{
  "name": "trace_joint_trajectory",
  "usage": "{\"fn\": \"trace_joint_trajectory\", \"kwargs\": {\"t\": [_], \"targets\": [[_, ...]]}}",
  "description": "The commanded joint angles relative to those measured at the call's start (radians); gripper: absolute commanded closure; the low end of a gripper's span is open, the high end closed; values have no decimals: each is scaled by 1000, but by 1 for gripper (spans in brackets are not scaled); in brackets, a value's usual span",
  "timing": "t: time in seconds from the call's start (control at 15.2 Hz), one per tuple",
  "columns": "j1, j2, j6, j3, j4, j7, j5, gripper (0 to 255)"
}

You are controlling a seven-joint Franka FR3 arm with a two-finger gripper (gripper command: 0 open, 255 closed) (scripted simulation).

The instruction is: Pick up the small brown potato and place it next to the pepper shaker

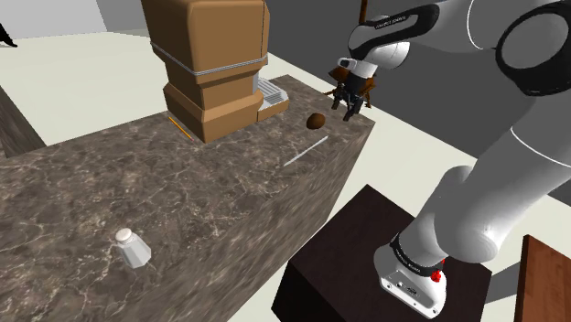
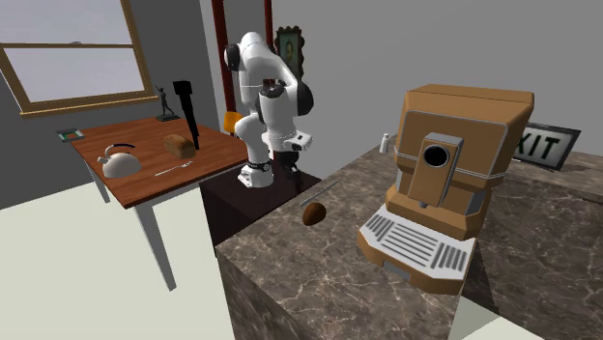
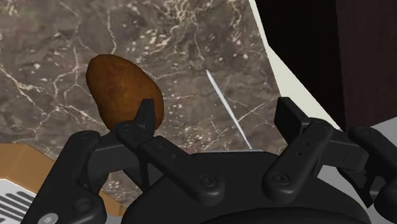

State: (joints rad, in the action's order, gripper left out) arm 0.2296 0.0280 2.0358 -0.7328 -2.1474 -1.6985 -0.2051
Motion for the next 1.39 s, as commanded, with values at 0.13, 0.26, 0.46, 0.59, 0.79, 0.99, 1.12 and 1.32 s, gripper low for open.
{"fn": "trace_joint_trajectory", "kwargs": {"t": [0.13,0.26,0.46,0.59,0.79,0.99,1.12,1.32], "targets": [[-45,-263,-71,-1,195,-309,-207,0],[-97,-372,-116,35,297,-419,-274,0],[-138,-446,-137,70,364,-485,-312,0],[-135,-453,-115,76,348,-491,-321,0],[-132,-466,-83,85,325,-500,-335,0],[-131,-473,-66,90,314,-505,-343,0],[-131,-473,-66,90,314,-505,-343,0],[-131,-473,-66,90,314,-505,-343,0]]}}
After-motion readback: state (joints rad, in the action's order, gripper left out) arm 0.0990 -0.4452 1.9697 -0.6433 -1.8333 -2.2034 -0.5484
